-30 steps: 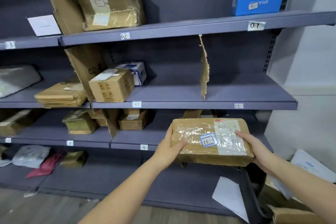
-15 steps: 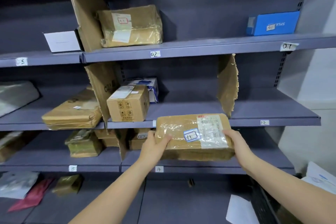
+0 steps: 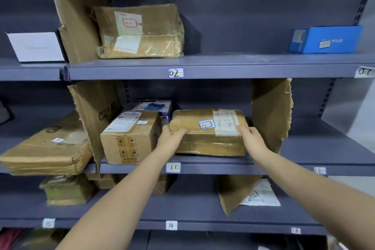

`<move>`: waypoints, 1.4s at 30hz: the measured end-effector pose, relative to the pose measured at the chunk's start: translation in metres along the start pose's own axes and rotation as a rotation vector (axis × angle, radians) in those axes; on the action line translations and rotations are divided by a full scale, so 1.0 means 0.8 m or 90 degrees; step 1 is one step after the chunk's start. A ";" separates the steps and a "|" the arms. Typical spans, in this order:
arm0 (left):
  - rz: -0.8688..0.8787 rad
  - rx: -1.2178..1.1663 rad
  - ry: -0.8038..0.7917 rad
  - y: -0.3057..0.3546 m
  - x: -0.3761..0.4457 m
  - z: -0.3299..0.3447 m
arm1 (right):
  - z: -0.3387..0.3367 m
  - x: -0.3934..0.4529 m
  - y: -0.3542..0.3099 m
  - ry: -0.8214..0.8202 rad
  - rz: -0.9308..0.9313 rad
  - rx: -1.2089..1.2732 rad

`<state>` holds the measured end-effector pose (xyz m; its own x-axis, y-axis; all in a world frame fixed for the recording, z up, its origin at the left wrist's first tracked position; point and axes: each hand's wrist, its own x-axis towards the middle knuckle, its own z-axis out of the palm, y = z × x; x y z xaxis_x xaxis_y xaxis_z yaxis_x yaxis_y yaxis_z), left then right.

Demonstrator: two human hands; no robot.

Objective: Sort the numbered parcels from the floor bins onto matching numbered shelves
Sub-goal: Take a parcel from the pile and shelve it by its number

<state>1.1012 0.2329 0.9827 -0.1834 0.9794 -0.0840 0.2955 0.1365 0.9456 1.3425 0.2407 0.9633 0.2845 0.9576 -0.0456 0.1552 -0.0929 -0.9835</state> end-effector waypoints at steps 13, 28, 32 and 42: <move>0.048 0.194 0.013 0.018 0.119 0.035 | 0.040 0.123 -0.018 0.025 -0.047 -0.142; 0.241 0.836 0.013 0.045 0.182 0.031 | 0.073 0.179 -0.028 0.051 -0.044 -0.276; 0.218 0.876 0.013 0.047 0.197 0.030 | 0.087 0.193 -0.027 0.052 -0.048 -0.215; 0.158 0.808 -0.051 0.040 0.204 0.027 | 0.081 0.178 -0.031 0.022 -0.059 -0.324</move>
<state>1.1009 0.4003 0.9924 0.0477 0.9988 -0.0106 0.9987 -0.0478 -0.0146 1.3177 0.3970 0.9697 0.2776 0.9593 0.0513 0.6186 -0.1377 -0.7735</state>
